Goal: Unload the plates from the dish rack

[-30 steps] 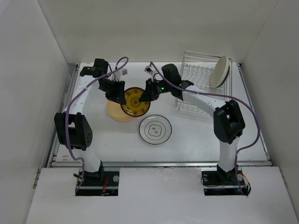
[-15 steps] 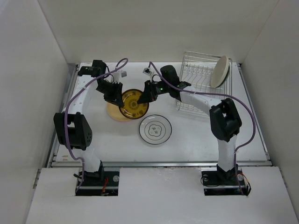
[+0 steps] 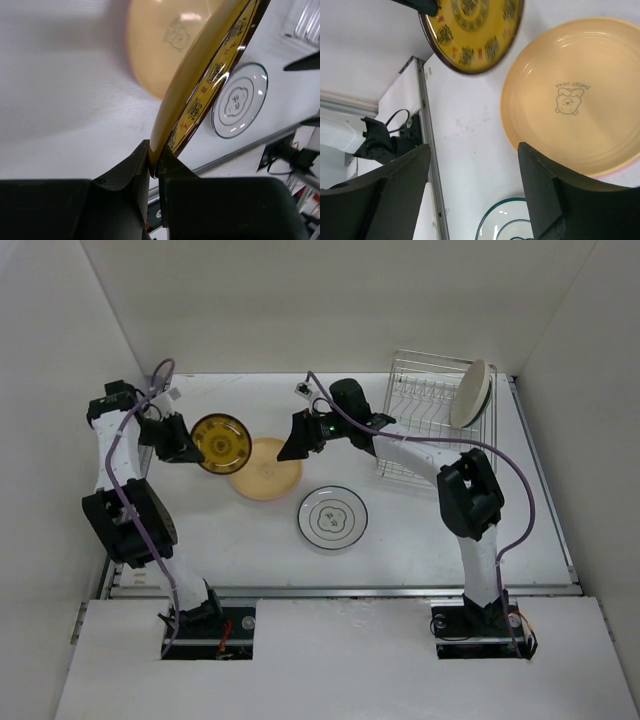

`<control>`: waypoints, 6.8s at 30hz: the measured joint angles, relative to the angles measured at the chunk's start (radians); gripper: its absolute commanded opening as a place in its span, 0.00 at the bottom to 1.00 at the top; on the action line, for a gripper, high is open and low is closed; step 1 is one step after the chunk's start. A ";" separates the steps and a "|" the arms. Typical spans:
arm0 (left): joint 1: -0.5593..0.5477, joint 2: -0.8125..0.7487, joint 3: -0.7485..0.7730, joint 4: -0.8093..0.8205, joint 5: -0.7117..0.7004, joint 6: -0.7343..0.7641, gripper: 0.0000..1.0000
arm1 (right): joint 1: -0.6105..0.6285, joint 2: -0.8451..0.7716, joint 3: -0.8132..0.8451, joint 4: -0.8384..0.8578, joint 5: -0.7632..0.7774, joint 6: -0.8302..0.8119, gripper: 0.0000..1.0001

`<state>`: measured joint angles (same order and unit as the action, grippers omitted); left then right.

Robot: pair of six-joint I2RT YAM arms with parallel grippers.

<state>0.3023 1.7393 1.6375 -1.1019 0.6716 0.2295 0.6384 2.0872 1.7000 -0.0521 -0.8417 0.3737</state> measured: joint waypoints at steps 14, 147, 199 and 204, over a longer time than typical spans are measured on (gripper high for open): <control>0.306 0.059 -0.191 0.235 -0.085 -0.177 0.00 | -0.017 -0.087 -0.073 -0.012 0.060 0.014 0.78; 0.280 -0.114 -0.290 0.143 -0.186 -0.192 0.73 | -0.016 0.285 0.286 -0.348 0.571 -0.166 0.67; 0.280 -0.114 -0.303 0.140 -0.176 -0.179 0.74 | -0.159 -0.289 0.226 -0.410 1.166 -0.153 1.00; 0.280 -0.114 -0.303 0.140 -0.177 -0.177 0.74 | -0.521 -0.226 0.213 -0.463 1.223 -0.082 1.00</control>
<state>0.5819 1.6257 1.3342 -0.9619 0.4950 0.0528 0.1177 1.8610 1.9129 -0.5156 0.3809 0.2913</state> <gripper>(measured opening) 0.735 0.998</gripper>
